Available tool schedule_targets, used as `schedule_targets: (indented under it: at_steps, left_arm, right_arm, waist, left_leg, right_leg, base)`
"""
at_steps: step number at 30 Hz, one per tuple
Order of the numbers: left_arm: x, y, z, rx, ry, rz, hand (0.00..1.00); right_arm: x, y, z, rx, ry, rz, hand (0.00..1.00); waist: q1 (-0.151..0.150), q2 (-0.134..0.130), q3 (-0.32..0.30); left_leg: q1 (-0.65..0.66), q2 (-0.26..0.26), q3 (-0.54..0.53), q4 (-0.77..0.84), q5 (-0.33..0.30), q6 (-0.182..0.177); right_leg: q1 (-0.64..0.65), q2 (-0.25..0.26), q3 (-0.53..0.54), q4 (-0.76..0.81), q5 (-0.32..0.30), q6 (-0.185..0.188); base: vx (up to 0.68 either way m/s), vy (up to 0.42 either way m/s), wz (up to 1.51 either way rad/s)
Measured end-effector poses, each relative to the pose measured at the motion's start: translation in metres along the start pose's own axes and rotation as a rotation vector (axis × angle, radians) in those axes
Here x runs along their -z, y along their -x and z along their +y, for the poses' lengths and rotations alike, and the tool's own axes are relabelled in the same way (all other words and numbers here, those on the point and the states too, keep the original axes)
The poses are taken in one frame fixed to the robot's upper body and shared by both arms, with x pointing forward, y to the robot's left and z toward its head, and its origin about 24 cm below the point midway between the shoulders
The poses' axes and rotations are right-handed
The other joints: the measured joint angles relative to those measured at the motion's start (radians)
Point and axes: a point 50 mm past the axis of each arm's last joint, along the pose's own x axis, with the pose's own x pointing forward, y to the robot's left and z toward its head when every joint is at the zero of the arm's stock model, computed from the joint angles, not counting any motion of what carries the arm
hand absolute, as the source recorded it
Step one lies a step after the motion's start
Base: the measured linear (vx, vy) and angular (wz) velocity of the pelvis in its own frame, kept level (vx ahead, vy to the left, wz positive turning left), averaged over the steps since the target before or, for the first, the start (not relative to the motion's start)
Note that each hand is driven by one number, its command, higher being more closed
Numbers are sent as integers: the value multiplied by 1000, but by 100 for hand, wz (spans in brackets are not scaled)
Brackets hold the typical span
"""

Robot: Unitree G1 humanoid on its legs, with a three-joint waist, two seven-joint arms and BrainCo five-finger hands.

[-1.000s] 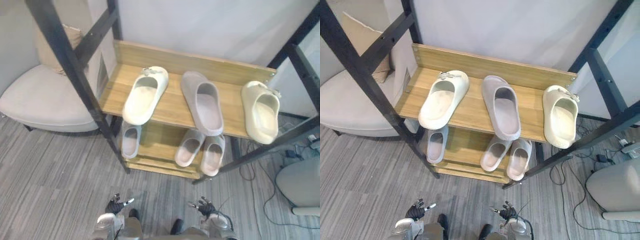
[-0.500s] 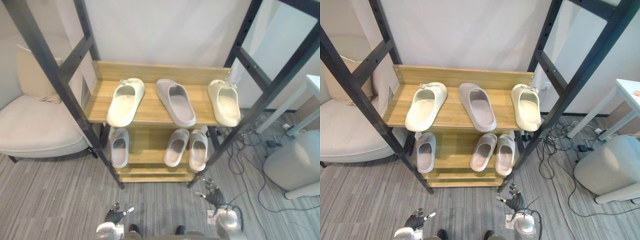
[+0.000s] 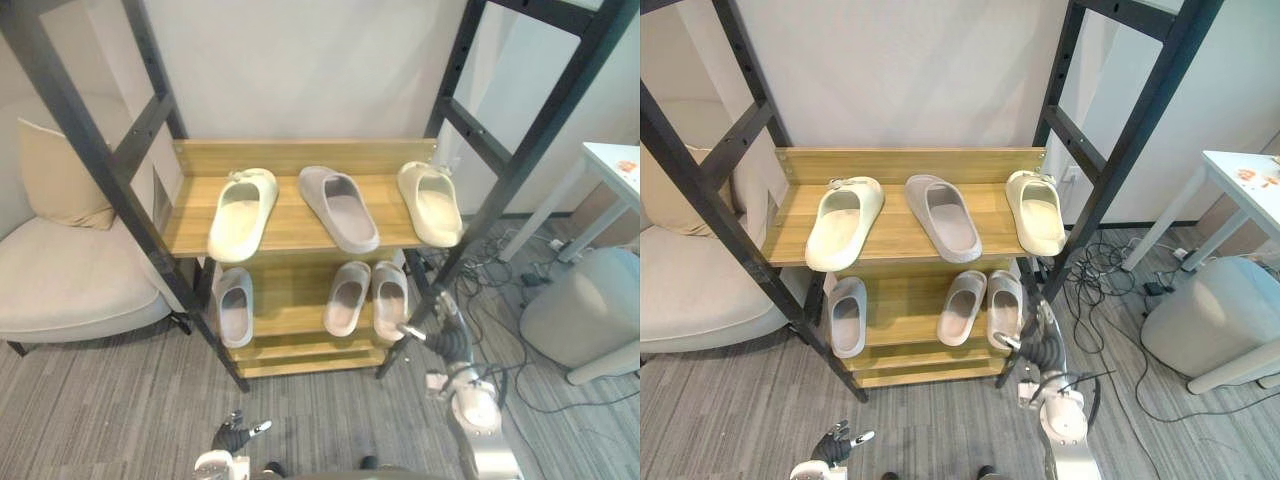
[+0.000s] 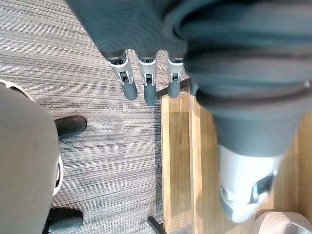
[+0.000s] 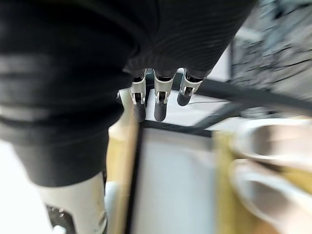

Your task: Organize the slippers on the shoe rack

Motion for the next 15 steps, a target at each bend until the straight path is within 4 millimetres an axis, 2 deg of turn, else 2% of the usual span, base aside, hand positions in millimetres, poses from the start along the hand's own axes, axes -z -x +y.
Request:
schedule_targets:
  at_steps: [3,4,5,8,11,15]
  left_arm:
    - [-2,0,-1,6,2,-17,0]
    - [-2,0,-1,7,2,-18,0]
    - [-4,0,-2,19,4,-28,0]
    - [-7,0,-2,24,8,-40,0]
    - [-8,-1,-2,23,13,-46,0]
    - [-13,-1,0,34,12,-66,0]
  right_arm:
    - [-27,-24,-2,-18,27,-141,0]
    - [-30,-26,-2,-19,31,-153,0]
    - [-39,-33,-4,-23,44,-199,0]
    - [-56,-46,-4,-17,50,-271,0]
    - [-71,-56,-3,0,33,-330,0]
    - [-92,-71,-1,3,32,-406,0]
  waist:
    - [15,-1,-1]
    - [16,-1,-1]
    - [29,-2,-1]
    - [46,-3,-1]
    - [50,-6,1]
    - [61,-24,11]
  left_leg:
    - [-4,-6,-20,0,-4,5]
    - [-5,-7,-25,0,-4,6]
    - [-14,-10,-39,0,-4,7]
    - [-26,-16,-63,0,0,17]
    - [-35,-21,-80,0,1,20]
    - [-55,-23,-96,0,0,22]
  right_leg:
    - [8,-6,-19,-5,-1,4]
    - [9,-7,-24,-5,-1,4]
    - [10,-11,-40,-6,-2,5]
    - [10,-15,-54,-4,-3,9]
    - [12,-19,-73,-6,-5,12]
    - [3,-20,-93,-7,-8,17]
  base:
    - [44,-6,13]
    - [71,-11,31]
    - [57,-10,30]
    - [67,-15,26]
    - [67,-21,19]
    - [39,-25,13]
